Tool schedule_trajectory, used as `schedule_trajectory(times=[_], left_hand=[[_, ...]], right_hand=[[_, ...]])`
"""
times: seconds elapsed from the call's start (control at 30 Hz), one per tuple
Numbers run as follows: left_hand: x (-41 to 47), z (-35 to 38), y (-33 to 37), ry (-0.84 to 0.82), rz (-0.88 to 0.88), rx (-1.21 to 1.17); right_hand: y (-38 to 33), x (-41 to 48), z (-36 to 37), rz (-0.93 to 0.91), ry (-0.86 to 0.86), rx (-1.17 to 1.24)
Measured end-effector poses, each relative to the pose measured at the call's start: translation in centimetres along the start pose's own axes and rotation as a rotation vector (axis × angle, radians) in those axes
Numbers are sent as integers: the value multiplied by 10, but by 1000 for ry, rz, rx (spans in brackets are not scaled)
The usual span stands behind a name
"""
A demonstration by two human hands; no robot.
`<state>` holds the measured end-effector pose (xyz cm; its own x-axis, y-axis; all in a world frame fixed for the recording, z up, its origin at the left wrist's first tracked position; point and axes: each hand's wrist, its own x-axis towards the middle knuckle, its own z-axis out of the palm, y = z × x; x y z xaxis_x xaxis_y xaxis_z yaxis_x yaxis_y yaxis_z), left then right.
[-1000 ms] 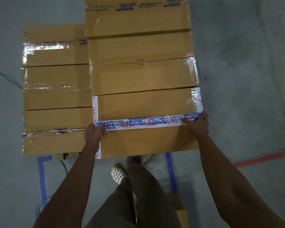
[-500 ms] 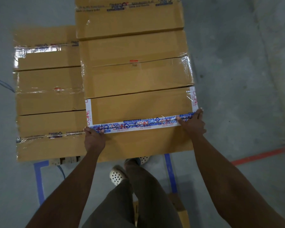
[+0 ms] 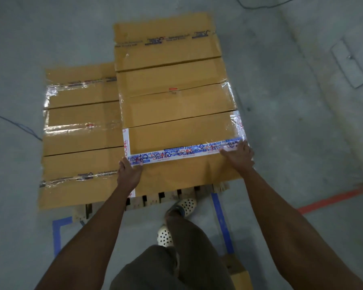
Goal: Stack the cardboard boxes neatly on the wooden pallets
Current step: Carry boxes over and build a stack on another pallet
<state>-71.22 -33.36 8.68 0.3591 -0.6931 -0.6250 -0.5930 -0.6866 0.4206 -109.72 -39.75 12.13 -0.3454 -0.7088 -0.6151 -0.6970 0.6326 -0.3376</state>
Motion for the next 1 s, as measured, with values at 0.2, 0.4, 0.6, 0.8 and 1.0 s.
schedule_trajectory(times=[0.2, 0.4, 0.6, 0.8, 1.0], left_hand=[[-82, 3, -4, -23, 100, -56], [-147, 38, 20, -86, 289, 14], [-174, 86, 102, 10, 553, -17], [-160, 164, 232, 48, 614, -60], [-142, 255, 360, 112, 581, -163]], right_hand=[[24, -104, 27, -78, -29, 2], [62, -167, 34, -168, -61, -33], [89, -151, 1, -292, -70, -149], [95, -54, -91, -322, -25, -118], [119, 29, -211, -420, 78, -200]])
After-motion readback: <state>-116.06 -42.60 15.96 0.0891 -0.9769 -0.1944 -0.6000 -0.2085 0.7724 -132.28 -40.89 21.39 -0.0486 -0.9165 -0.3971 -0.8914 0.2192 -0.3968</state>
